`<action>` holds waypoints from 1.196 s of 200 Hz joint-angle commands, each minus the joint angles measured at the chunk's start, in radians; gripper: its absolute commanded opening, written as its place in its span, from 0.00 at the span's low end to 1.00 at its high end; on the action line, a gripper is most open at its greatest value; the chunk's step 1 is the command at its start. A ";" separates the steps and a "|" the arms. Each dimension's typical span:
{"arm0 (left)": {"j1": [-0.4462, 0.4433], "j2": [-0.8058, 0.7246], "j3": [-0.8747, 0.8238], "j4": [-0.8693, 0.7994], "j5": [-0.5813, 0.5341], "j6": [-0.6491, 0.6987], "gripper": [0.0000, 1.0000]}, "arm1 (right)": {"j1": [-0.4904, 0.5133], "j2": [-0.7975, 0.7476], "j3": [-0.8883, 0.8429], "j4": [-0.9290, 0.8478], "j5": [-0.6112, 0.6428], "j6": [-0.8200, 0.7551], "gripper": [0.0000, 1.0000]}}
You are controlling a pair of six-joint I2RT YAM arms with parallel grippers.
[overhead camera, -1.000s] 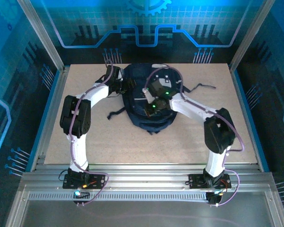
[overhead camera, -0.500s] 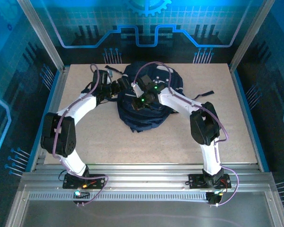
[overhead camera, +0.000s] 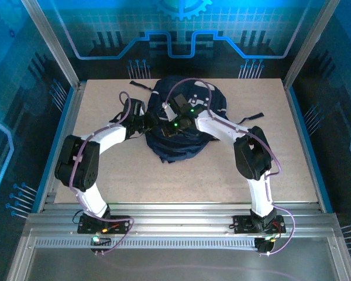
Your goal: Pack the student bag
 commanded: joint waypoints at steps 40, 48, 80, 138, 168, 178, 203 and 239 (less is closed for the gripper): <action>0.024 -0.005 0.053 -0.009 0.014 0.069 0.00 | 0.013 -0.160 -0.218 -0.040 0.048 -0.028 0.00; 0.034 -0.007 0.061 -0.015 0.017 0.077 0.00 | 0.009 -0.185 -0.271 -0.055 0.062 -0.035 0.00; 0.044 0.001 0.100 -0.051 0.030 0.109 0.00 | -0.031 -0.262 -0.446 -0.097 0.156 -0.076 0.00; 0.058 0.008 0.136 -0.114 0.060 0.165 0.00 | -0.199 -0.370 -0.536 -0.124 0.281 -0.232 0.00; 0.075 0.017 0.162 -0.161 0.093 0.218 0.00 | -0.277 -0.386 -0.516 -0.079 0.344 -0.337 0.00; 0.078 0.024 0.172 -0.180 0.097 0.233 0.00 | -0.292 -0.379 -0.504 -0.044 0.382 -0.386 0.00; 0.078 0.032 0.189 -0.210 0.116 0.262 0.00 | -0.344 -0.308 -0.433 0.017 0.376 -0.555 0.00; 0.078 0.025 0.188 -0.234 0.122 0.287 0.00 | -0.443 -0.178 -0.284 0.051 0.393 -0.678 0.00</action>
